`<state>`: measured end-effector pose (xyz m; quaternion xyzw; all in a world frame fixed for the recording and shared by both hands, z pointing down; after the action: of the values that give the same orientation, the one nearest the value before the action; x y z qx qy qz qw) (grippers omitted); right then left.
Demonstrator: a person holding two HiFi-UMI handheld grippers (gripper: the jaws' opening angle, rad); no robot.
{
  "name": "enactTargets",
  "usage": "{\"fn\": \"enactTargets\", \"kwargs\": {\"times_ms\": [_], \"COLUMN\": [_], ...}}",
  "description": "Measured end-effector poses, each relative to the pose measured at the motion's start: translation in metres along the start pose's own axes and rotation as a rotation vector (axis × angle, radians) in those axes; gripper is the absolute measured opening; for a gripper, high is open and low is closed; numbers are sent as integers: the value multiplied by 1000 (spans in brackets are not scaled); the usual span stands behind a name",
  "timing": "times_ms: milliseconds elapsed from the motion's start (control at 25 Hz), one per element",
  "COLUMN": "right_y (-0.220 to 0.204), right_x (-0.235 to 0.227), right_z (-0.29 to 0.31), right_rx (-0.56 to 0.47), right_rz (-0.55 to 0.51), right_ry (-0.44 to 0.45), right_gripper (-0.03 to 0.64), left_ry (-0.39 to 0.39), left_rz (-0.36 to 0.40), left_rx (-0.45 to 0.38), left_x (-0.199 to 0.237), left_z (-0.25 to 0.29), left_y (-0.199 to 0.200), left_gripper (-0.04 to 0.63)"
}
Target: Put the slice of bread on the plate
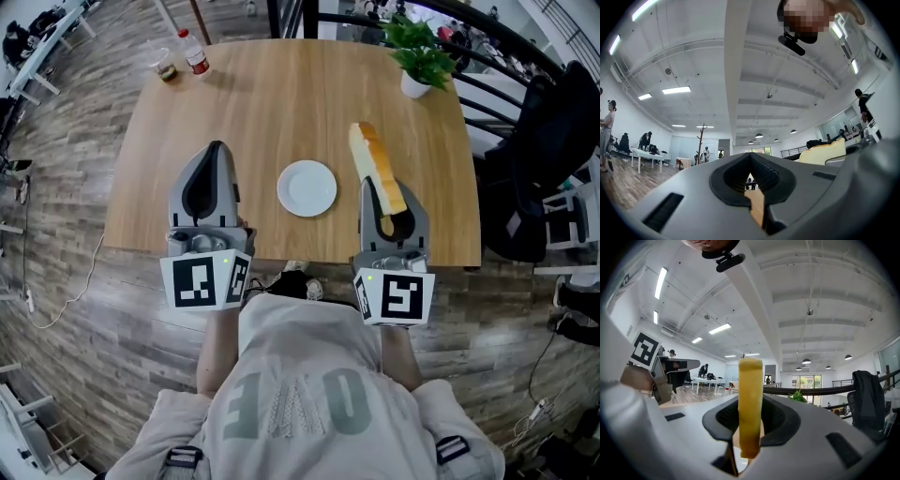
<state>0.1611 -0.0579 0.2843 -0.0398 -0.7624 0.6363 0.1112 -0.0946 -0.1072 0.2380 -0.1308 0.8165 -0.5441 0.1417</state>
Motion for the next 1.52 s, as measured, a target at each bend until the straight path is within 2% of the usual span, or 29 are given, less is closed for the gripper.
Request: {"fn": "enactTargets", "kwargs": {"times_ms": [440, 640, 920, 1080, 1200, 1320, 1520], "right_y": [5, -6, -41, -68, -90, -113, -145], "right_x": [9, 17, 35, 50, 61, 70, 81], "right_z": [39, 55, 79, 87, 88, 86, 86], "right_rx": [38, 154, 247, 301, 336, 379, 455], "right_rz": [-144, -353, -622, -759, -845, -922, -976], "right_ry": [-8, 12, 37, 104, 157, 164, 215], "right_gripper": [92, 92, 92, 92, 92, 93, 94], "left_ry": [-46, -54, -63, -57, -59, -38, -7], "left_rz": [-4, -28, -25, -11, -16, -27, -42], "left_rx": [-2, 16, 61, 87, 118, 183, 262], "left_x": [9, 9, 3, 4, 3, 3, 8], "left_z": [32, 43, 46, 40, 36, 28, 16], "left_y": [-15, -27, -48, -66, -81, -97, -117], "left_gripper": [8, 8, 8, 8, 8, 8, 8]}}
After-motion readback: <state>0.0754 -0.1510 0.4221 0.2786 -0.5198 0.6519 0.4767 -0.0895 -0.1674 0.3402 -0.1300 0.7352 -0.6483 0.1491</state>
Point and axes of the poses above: the fingertips, and each gripper's own axes: z forward along the fingers, x to its left, y out of its top, the point moved 10 cm from there along -z, backward along the fingers, and after that the axes turned 7 degrees about -x, right-handed, at the moved point
